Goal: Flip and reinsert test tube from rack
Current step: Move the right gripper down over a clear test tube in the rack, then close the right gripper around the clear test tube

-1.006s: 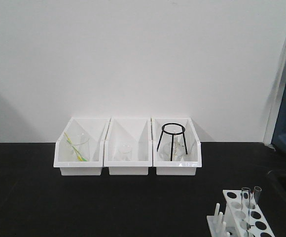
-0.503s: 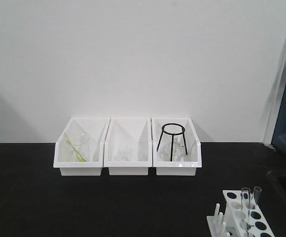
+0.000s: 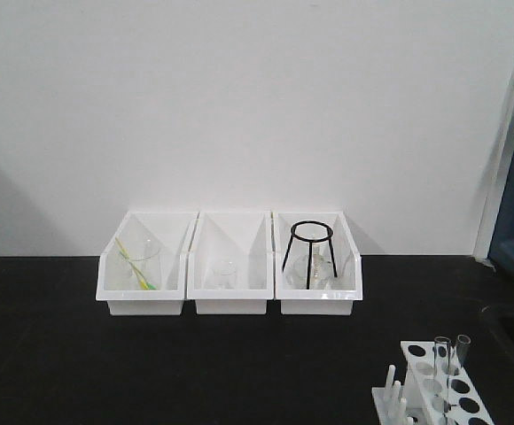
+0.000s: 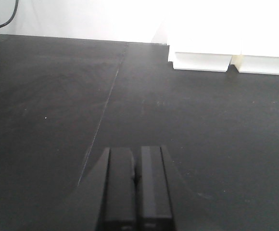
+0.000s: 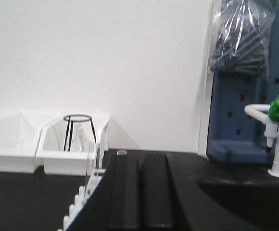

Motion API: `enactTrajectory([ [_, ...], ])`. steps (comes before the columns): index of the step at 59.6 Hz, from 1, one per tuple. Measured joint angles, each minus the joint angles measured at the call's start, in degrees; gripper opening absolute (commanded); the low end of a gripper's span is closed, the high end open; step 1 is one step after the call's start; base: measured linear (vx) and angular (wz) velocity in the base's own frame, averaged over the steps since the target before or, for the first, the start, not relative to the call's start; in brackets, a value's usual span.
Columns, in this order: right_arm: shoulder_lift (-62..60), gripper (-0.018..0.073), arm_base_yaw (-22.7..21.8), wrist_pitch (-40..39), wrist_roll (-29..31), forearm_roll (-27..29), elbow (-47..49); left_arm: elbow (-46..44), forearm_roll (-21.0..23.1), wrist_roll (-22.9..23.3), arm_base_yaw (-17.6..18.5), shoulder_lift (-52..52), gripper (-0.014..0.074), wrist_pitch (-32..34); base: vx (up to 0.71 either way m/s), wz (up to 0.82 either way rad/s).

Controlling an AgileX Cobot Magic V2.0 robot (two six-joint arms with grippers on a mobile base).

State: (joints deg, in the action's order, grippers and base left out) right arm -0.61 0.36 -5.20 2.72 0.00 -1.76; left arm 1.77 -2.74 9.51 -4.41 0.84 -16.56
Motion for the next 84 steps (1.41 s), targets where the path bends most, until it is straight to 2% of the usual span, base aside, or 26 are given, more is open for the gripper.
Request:
enactTrajectory([
  [11, 1.9, -0.0008, -0.1, 4.1, -1.0, 0.0, 6.8, 0.0, 0.0, 0.0, 0.0, 0.0, -0.0006, 0.0, 0.00, 0.00],
  [24, 12.8, -0.0005, -0.1, 7.7, -1.0, -0.4, 17.0, 0.0, 0.0, 0.0, 0.0, 0.0, -0.0006, 0.0, 0.00, 0.00],
  [39, 26.4, 0.0032, -0.1, 7.7, -1.0, -0.4, 19.7, 0.0, 0.0, 0.0, 0.0, 0.0, -0.0006, 0.0, 0.00, 0.00],
  [51, 35.4, 0.0148, -0.1, 5.2, -1.0, -0.4, 19.7, 0.0, 0.0, 0.0, 0.0, 0.0, -0.0006, 0.0, 0.00, 0.00],
  [60, 41.5, 0.0316, -0.1, 1.7, -1.0, -0.3, 19.7, 0.0, 0.0, 0.0, 0.0, 0.0, -0.0006, 0.0, 0.00, 0.00],
  [72, 48.2, 0.0528, -0.1, -7.1, -1.0, -0.3, 19.7, 0.0, 0.0, 0.0, 0.0, 0.0, -0.0006, 0.0, 0.00, 0.00],
  [77, 50.8, 0.0555, -0.1, -10.0, -1.3, -0.3, 19.7, 0.0, 0.0, 0.0, 0.0, 0.0, -0.0006, 0.0, 0.00, 0.00],
  [84, 55.3, 0.0549, -0.1, -12.7, -4.0, -1.5, 19.8, 0.0, 0.0, 0.0, 0.0, 0.0, -0.0006, 0.0, 0.00, 0.00],
])
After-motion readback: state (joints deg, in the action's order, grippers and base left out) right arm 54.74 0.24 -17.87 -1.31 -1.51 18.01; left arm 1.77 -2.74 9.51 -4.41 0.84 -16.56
